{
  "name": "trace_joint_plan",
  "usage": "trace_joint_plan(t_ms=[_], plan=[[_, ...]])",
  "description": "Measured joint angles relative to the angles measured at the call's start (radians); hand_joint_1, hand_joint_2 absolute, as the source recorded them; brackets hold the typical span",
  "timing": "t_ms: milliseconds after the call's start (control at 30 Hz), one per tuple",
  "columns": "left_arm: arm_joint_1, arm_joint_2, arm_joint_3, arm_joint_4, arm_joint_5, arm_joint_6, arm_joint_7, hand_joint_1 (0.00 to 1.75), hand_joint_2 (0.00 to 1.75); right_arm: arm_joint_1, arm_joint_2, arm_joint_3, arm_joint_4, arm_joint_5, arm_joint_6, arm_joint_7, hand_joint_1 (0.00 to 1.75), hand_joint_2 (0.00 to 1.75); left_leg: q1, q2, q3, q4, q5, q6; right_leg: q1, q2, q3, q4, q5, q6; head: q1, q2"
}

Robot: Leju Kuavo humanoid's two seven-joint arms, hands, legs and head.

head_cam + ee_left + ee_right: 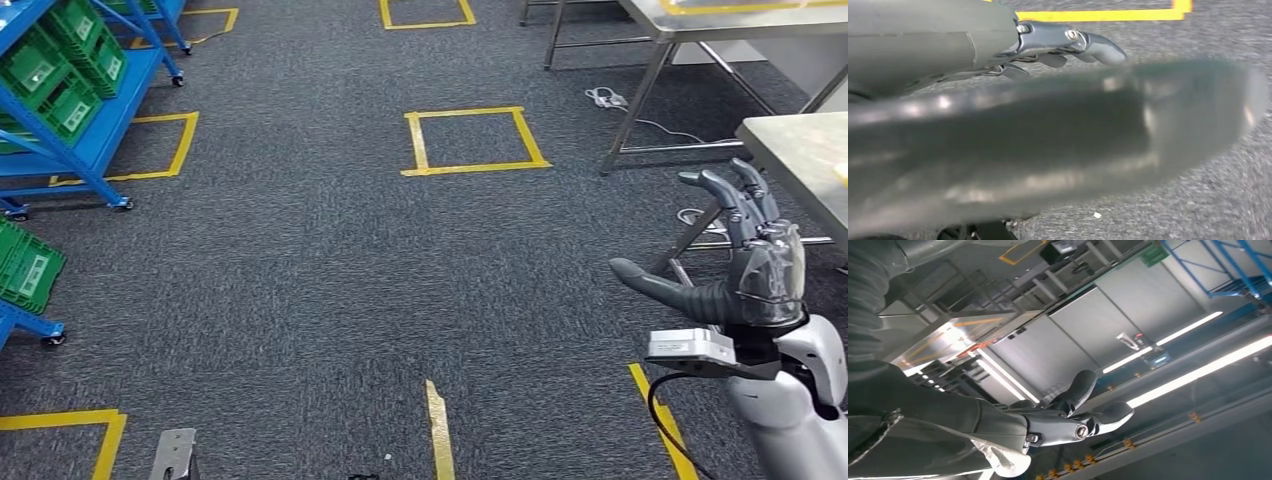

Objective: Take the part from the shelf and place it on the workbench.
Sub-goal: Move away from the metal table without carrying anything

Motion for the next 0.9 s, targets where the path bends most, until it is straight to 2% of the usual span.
trace_joint_plan(t_ms=[33,100,133,200,233,267,333,367,400,433,467,500,533,567,600,633,700,733,767,833,900], plan=[[0.002,0.001,0.0,0.0,-0.001,0.0,0.002,0.0,0.0,-0.013,0.002,0.002,0.005,0.001,0.002,0.001,0.0,1.75,-0.002,0.022,0.035,-0.069,0.029,0.002,0.002,-0.01,0.002,0.001,-0.003,0.004,0.0,0.0],[0.004,0.001,0.0,0.0,-0.005,0.001,0.008,0.0,0.0,-0.034,0.005,0.006,0.015,0.002,0.003,0.001,0.0,1.75,-0.009,0.056,0.082,-0.168,0.054,0.013,0.008,-0.029,0.004,0.004,-0.01,0.013,0.001,0.0],[0.005,0.001,0.0,0.0,-0.007,0.003,0.011,0.0,0.0,-0.041,0.006,0.008,0.02,0.002,0.004,0.002,0.0,1.75,-0.013,0.061,0.087,-0.184,0.051,0.018,0.012,-0.04,0.005,0.005,-0.013,0.018,0.002,0.0],[0.013,0.001,0.0,0.0,-0.012,0.005,0.014,0.0,0.0,-0.054,0.008,0.014,0.027,0.001,0.004,0.002,0.0,1.75,-0.014,0.041,0.085,-0.19,0.051,0.03,0.01,-0.054,0.005,0.007,-0.02,0.027,0.003,0.0],[0.017,0.001,0.0,0.0,-0.014,0.005,0.014,0.0,0.0,-0.06,0.009,0.017,0.03,0.0,0.004,0.003,0.0,1.75,-0.013,0.03,0.086,-0.192,0.052,0.035,0.007,-0.039,0.0,0.017,-0.03,0.032,0.003,0.0],[0.019,0.002,0.0,0.0,-0.016,0.004,0.014,0.0,0.0,-0.064,0.01,0.019,0.031,-0.002,0.005,0.004,0.0,1.75,-0.011,0.019,0.087,-0.194,0.054,0.042,0.004,-0.014,-0.013,0.046,-0.049,0.035,0.005,0.0],[0.018,0.003,0.0,0.0,-0.02,0.001,0.013,0.0,0.0,-0.064,0.01,0.023,0.033,-0.006,0.005,0.009,0.0,1.75,-0.009,-0.003,0.088,-0.196,0.055,0.051,0.0,0.044,-0.072,0.163,-0.104,0.039,0.007,0.0],[0.016,0.003,-0.001,0.0,-0.021,-0.001,0.012,0.0,0.0,-0.062,0.01,0.024,0.034,-0.009,0.004,0.012,0.0,1.75,-0.01,-0.016,0.088,-0.196,0.055,0.054,0.0,0.058,-0.11,0.232,-0.128,0.04,0.009,0.0],[0.015,0.003,-0.001,0.0,-0.02,-0.003,0.011,0.0,0.0,-0.06,0.01,0.025,0.035,-0.012,0.004,0.014,0.0,1.75,-0.01,-0.029,0.088,-0.196,0.055,0.055,0.0,0.063,-0.14,0.281,-0.138,0.04,0.009,0.0],[0.014,0.003,-0.001,0.0,-0.019,-0.006,0.007,0.0,0.0,-0.059,0.01,0.027,0.036,-0.014,0.004,0.014,0.0,1.75,-0.011,-0.042,0.089,-0.196,0.055,0.055,0.0,0.065,-0.154,0.295,-0.128,0.04,0.009,0.0],[0.013,0.002,-0.001,0.0,-0.016,-0.008,0.002,0.0,0.0,-0.059,0.01,0.028,0.037,-0.016,0.004,0.013,0.0,1.75,-0.011,-0.056,0.091,-0.195,0.054,0.055,0.0,0.067,-0.149,0.27,-0.1,0.039,0.009,0.0],[0.011,0.002,-0.001,0.0,-0.013,-0.01,-0.003,0.0,0.0,-0.06,0.01,0.029,0.037,-0.017,0.004,0.013,0.0,1.75,-0.01,-0.069,0.092,-0.195,0.054,0.054,-0.001,0.074,-0.127,0.212,-0.059,0.037,0.009,0.0],[0.008,0.002,-0.001,0.0,-0.01,-0.011,-0.006,0.0,0.0,-0.062,0.01,0.031,0.037,-0.017,0.003,0.012,0.0,1.75,-0.01,-0.081,0.093,-0.194,0.053,0.053,-0.004,0.093,-0.098,0.143,-0.024,0.035,0.009,0.0],[0.004,0.002,-0.001,0.0,-0.008,-0.011,-0.008,0.0,0.0,-0.064,0.01,0.032,0.037,-0.017,0.003,0.012,0.0,1.75,-0.01,-0.093,0.092,-0.191,0.053,0.05,-0.007,0.112,-0.069,0.082,-0.001,0.034,0.008,0.0],[0.0,0.002,-0.001,0.0,-0.007,-0.011,-0.009,0.0,0.0,-0.066,0.01,0.034,0.037,-0.017,0.003,0.012,0.0,1.75,-0.01,-0.103,0.088,-0.189,0.054,0.045,-0.008,0.128,-0.049,0.044,0.009,0.033,0.008,0.0],[-0.002,0.002,-0.001,0.0,-0.006,-0.011,-0.01,0.0,0.0,-0.067,0.01,0.035,0.037,-0.017,0.003,0.012,0.0,1.75,-0.009,-0.114,0.084,-0.187,0.055,0.04,-0.008,0.137,-0.039,0.027,0.009,0.032,0.008,0.0],[-0.002,0.003,-0.001,0.0,-0.004,-0.011,-0.012,0.0,0.0,-0.069,0.01,0.037,0.037,-0.016,0.003,0.012,0.0,1.75,-0.005,-0.129,0.079,-0.187,0.058,0.028,-0.006,0.122,-0.033,0.021,0.01,0.024,0.008,0.0],[-0.002,0.004,-0.001,0.0,-0.003,-0.011,-0.013,0.0,0.0,-0.071,0.01,0.038,0.037,-0.016,0.002,0.012,0.0,1.75,-0.006,-0.119,0.076,-0.181,0.052,0.023,-0.006,0.111,-0.03,0.018,0.012,0.018,0.007,0.0],[-0.002,0.005,-0.001,0.0,-0.002,-0.011,-0.013,0.0,0.0,-0.074,0.01,0.039,0.037,-0.015,0.002,0.012,0.0,1.75,-0.007,-0.098,0.067,-0.16,0.037,0.019,-0.007,0.099,-0.027,0.014,0.013,0.011,0.005,0.0],[-0.004,0.004,-0.001,0.0,-0.003,-0.01,-0.012,0.0,0.0,-0.075,0.01,0.04,0.036,-0.009,-0.001,0.013,0.0,1.75,-0.007,-0.043,0.024,-0.062,-0.017,0.01,-0.005,0.074,-0.022,0.01,0.013,0.001,0.001,0.0],[-0.002,0.003,-0.001,0.0,-0.008,-0.009,-0.009,0.0,0.0,-0.068,0.01,0.038,0.036,-0.001,-0.012,0.016,0.0,1.75,-0.003,-0.02,-0.027,0.05,-0.062,0.003,-0.002,0.048,-0.02,0.01,0.01,-0.004,0.0,0.0]])
